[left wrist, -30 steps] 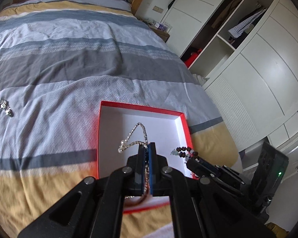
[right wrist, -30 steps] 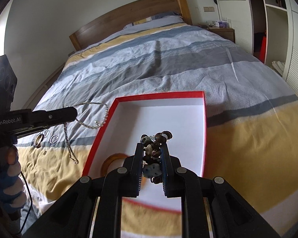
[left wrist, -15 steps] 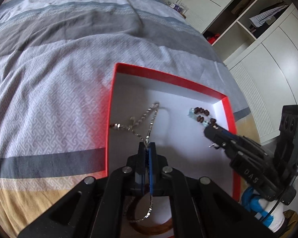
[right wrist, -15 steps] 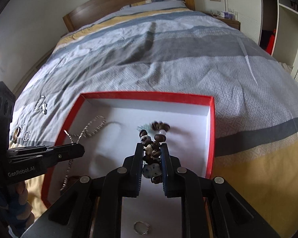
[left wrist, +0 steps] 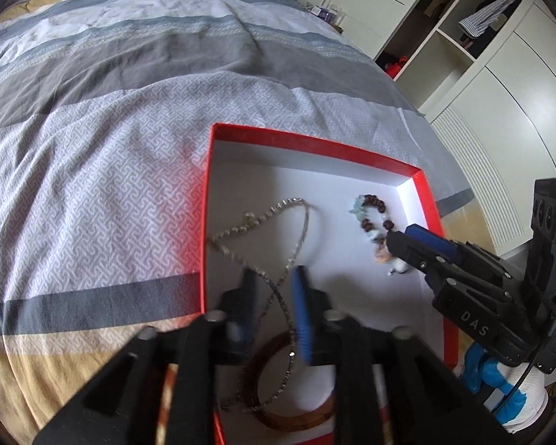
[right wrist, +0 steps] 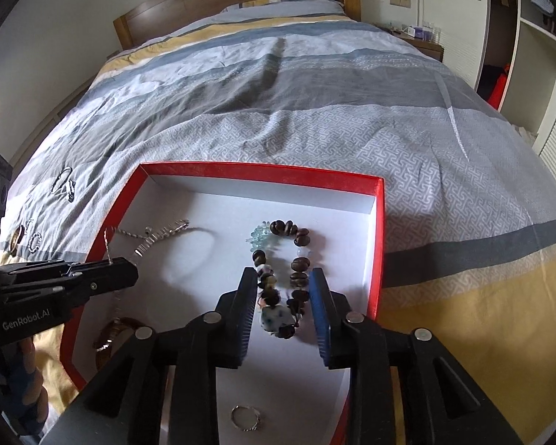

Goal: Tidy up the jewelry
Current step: 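Open both tools to release the necklace and bracelet in the box, then withdraw both tools from the box back toward the bed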

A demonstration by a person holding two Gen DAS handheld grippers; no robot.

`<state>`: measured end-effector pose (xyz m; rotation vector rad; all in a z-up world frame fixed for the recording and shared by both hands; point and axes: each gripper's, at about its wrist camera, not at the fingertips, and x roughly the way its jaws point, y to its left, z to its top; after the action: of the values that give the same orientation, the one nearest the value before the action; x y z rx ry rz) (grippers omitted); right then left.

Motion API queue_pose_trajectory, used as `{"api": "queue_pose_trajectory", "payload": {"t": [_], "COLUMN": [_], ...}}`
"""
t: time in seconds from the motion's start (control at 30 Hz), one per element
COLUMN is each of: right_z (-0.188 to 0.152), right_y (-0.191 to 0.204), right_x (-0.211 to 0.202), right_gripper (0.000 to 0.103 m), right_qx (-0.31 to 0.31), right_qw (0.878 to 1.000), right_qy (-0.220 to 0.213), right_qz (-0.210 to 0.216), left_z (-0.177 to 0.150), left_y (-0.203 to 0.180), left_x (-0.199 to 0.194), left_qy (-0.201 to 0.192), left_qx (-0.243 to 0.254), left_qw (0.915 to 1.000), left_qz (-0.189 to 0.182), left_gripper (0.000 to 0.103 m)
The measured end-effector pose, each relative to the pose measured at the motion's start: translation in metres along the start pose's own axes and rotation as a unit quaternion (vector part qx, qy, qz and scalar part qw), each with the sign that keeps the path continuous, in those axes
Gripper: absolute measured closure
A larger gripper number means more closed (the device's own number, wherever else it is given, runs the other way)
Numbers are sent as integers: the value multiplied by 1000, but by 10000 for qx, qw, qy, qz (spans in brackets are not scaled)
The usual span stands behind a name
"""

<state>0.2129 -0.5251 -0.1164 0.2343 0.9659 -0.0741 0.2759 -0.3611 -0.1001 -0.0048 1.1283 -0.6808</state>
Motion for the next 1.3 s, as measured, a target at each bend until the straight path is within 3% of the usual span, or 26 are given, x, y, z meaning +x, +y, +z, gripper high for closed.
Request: {"api": "queue_pose_trajectory", "payload": {"t": [0.03,0.23,0.47,0.63,0.87,1.3], "right_z": [0,-8,-16,-23,-39,-63], "right_y": [0,0,-3,-2,18,71], "right_x": [-3,-35,-102,-161,-221,-292], "right_gripper": [61,61,60,59,56,54], "right_qx": [-7,78,251,433,401,230], "right_qw": [10000,9998,9982,9948,9907,9830], "right_qy": [-10,-120,-492,-894,-1296,-1820], "right_qz": [-45,-118,-212,-214,-126,103], "left_z": [-1,-3,-10,-24,-61,-123], "left_y": [-2,-15,-24,-11,14,65], "left_x": [-3,-33,-107,-169,-242,-365], "left_qy": [5,-113,-610,-858,-1169,-1834], "left_qx": [30,125,313,250,272,-13], "left_qw": [10000,9998,9975,9950,9886,9718], "left_qz": [-19,41,145,441,912,1484], "left_gripper": [67,66,66,59,58,58]}}
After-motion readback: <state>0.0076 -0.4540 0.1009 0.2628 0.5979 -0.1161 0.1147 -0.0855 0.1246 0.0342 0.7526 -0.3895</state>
